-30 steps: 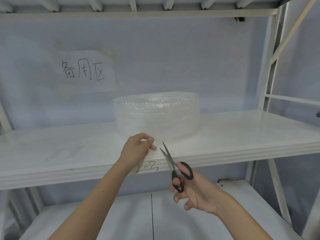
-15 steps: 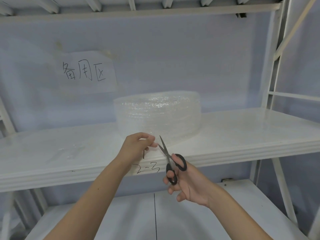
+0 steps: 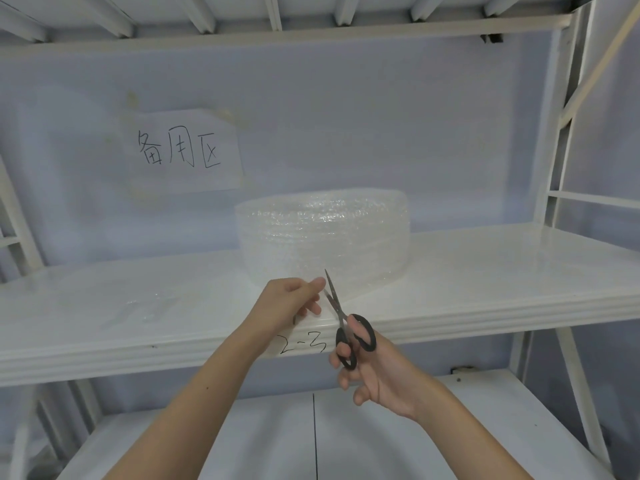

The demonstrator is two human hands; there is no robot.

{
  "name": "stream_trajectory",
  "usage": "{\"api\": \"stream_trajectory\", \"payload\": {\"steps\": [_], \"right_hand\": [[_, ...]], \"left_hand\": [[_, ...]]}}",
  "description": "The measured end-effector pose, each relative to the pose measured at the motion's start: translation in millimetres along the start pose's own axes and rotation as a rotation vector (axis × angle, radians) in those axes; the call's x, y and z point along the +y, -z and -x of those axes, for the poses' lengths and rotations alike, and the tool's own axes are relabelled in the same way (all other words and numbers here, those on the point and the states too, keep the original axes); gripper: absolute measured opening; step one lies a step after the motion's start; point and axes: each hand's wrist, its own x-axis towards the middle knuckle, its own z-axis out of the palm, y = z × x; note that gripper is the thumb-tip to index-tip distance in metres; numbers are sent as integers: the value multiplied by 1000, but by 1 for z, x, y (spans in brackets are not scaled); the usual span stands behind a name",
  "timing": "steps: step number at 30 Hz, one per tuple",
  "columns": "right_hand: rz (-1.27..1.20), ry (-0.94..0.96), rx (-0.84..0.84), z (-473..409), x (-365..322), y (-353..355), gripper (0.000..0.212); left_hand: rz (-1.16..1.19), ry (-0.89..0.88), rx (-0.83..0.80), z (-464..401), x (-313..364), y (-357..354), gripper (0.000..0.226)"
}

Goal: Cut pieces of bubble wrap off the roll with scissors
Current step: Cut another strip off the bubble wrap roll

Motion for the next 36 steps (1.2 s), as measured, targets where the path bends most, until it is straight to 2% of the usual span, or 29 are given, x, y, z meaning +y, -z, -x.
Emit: {"api": "stream_trajectory", "payload": {"steps": [8, 15, 22, 36], "right_hand": [[19, -53, -1, 0, 7, 0, 50], [1, -71, 50, -4, -1, -5, 53], [44, -52, 96, -5, -6, -6, 52], [78, -53, 82, -1, -5, -5, 52]], "left_hand": [[-19, -25, -40, 1, -3, 5, 20], [-35, -34, -96, 3, -1, 7, 25], [-37, -30, -81, 2, -2, 3, 24], [-36, -53, -75, 2, -2, 4, 18]]}}
